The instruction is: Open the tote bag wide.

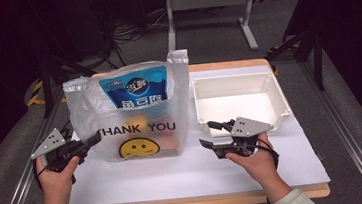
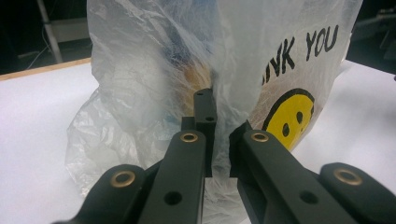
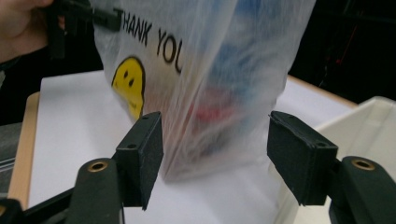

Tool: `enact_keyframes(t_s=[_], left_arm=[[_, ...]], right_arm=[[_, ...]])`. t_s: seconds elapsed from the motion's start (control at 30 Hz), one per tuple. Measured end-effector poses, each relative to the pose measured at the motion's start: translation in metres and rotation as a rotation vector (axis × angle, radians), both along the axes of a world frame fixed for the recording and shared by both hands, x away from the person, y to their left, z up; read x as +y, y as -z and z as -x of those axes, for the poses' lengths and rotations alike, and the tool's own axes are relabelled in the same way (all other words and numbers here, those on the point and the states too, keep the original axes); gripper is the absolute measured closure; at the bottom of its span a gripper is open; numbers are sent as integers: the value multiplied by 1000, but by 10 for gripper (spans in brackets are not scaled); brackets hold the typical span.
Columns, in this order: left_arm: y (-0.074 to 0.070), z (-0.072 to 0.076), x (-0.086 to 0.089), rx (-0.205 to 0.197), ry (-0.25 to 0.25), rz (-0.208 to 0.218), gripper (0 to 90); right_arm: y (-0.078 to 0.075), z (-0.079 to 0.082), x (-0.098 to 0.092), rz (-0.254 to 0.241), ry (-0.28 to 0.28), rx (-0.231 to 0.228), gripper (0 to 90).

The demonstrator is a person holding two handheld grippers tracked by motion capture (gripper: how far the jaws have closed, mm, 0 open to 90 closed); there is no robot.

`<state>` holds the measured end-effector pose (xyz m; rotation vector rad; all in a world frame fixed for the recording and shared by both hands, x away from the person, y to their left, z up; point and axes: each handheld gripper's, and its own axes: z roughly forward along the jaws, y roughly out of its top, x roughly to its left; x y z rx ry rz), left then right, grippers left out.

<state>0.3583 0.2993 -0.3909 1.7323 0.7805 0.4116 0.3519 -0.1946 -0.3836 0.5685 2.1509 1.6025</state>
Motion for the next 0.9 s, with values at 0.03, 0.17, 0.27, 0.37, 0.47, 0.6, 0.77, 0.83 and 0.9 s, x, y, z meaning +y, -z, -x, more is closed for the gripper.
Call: enact_keyframes(t_s=[0.03, 0.17, 0.27, 0.37, 0.47, 0.6, 0.77, 0.83, 0.9], left_arm=[[0, 0, 0, 1, 0, 0, 894], [0, 0, 0, 3, 3, 1, 895], [0, 0, 0, 3, 5, 2, 894], [0, 0, 0, 4, 8, 5, 895], [0, 0, 0, 5, 9, 6, 894], [0, 0, 0, 6, 10, 10, 893], [0, 0, 0, 5, 11, 12, 891], [0, 0, 0, 5, 11, 11, 891], [0, 0, 0, 5, 13, 11, 889]], right_arm=[[-4, -2, 3, -4, 8, 15, 368], [-18, -9, 13, 14, 30, -12, 360], [-27, -15, 21, -6, 33, 0, 364], [-32, -20, 30, -7, 35, -2, 365], [-36, -25, 40, 5, 52, -8, 340], [-38, -30, 49, 10, 69, 20, 266], [-36, -37, 61, 22, 97, 93, 252], [-35, -39, 65, 22, 100, 76, 244], [-34, -41, 69, 18, 99, 88, 238]])
